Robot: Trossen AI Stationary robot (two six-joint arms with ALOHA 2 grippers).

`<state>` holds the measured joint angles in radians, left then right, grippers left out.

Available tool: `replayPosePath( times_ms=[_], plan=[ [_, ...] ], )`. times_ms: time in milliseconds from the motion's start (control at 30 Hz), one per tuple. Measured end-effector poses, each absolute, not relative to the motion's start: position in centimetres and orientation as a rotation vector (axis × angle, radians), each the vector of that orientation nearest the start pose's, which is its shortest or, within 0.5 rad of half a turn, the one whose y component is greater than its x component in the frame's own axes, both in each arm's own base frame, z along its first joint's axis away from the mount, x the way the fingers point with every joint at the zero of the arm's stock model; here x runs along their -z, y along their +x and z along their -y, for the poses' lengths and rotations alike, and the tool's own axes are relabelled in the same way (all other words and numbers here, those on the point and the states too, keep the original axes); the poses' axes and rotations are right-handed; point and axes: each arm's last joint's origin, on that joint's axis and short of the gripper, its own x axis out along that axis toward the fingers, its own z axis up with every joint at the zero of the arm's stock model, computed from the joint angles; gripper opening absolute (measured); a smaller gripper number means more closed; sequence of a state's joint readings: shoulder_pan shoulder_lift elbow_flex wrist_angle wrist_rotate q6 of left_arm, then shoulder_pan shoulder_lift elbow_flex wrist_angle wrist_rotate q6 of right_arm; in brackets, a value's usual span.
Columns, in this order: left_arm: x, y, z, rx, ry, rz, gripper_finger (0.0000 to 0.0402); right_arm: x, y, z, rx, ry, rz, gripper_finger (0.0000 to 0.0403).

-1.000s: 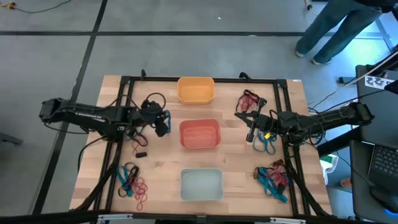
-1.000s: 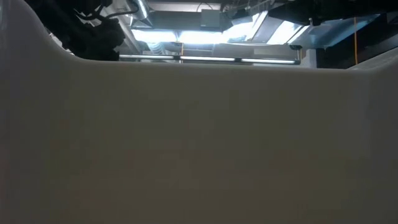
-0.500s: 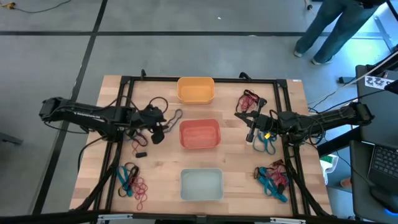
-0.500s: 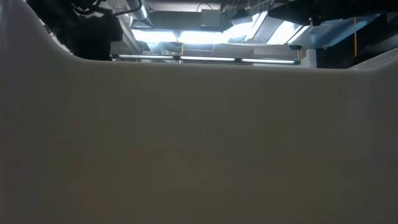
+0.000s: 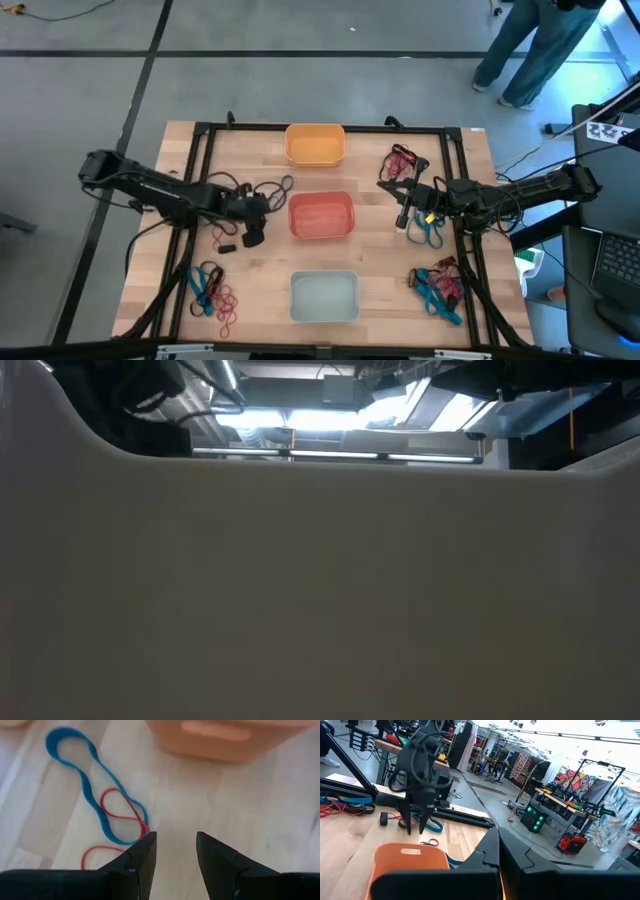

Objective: Sort rubber bands into baskets
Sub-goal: Move the red rubber band to the middle left of the table

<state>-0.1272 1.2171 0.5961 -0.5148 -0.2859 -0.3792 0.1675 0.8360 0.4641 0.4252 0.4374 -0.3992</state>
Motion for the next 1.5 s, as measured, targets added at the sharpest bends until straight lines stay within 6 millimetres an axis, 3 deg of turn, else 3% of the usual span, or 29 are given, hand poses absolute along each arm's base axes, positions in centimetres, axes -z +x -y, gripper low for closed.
replayPosePath(
  times_ms=[467,967,1500],
  plan=[
    [-14.5,21.0,1.6,-0.417,-0.010,-1.177,0.0133,-27.1,18.6,-1.9,0.276,-0.381,-0.004,0.0001],
    [-14.1,21.2,1.5,-0.459,0.020,-1.178,0.0132,-27.1,18.6,-1.9,0.276,-0.381,-0.004,0.0001],
    [-13.2,20.7,1.4,-0.464,0.022,-1.169,0.0079,-27.1,18.6,-1.9,0.276,-0.381,-0.003,0.0001]
  ],
)
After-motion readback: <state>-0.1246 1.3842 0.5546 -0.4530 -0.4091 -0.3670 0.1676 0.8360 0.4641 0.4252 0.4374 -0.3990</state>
